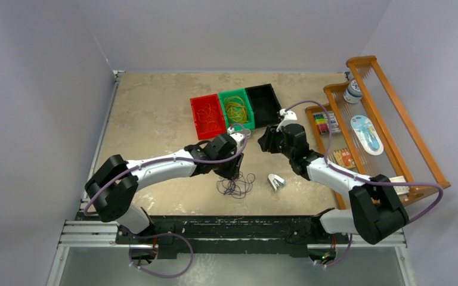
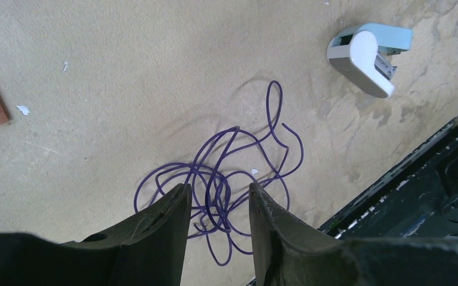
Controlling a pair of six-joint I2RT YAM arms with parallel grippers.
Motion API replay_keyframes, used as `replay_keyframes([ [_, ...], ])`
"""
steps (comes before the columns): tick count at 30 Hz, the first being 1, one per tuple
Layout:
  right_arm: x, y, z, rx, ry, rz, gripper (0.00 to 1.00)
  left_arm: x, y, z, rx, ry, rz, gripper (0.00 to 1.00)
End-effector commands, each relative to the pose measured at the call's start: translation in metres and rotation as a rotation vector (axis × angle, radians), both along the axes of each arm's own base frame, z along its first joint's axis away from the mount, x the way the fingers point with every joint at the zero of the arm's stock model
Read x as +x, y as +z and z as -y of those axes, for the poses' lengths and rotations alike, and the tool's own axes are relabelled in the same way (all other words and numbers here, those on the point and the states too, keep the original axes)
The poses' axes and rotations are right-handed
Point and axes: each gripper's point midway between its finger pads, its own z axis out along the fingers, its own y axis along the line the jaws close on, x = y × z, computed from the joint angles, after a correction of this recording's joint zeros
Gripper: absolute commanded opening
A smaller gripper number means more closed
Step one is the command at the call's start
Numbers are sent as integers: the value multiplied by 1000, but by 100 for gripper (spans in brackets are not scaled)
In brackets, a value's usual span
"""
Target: Untangle the cables
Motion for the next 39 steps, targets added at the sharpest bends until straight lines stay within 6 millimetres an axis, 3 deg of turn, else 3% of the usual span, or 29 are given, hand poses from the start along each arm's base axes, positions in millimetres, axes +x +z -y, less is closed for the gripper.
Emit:
replay_keyframes([
  [1, 8, 21, -4, 33, 4, 72, 52, 6, -3, 3, 29, -12, 50, 39],
  [6, 7, 24, -7, 39, 32, 87, 52, 9, -4, 3, 41, -15, 58, 21],
  [12, 3, 38, -12, 67, 69, 149, 52, 17, 22, 8, 11, -5, 111, 1],
  [16, -2, 48, -15, 102, 98, 198, 53, 23, 53, 12, -36, -6, 165, 0],
  [19, -8, 54, -19, 137, 128, 225, 61, 27, 77, 13, -67, -4, 212, 0],
  [28, -42, 63, -39, 227, 325, 339, 64, 36, 134, 2, -115, 47, 321, 0],
  [39, -57, 76, -57, 282, 474, 446, 65, 44, 174, -1, -166, 90, 393, 0],
])
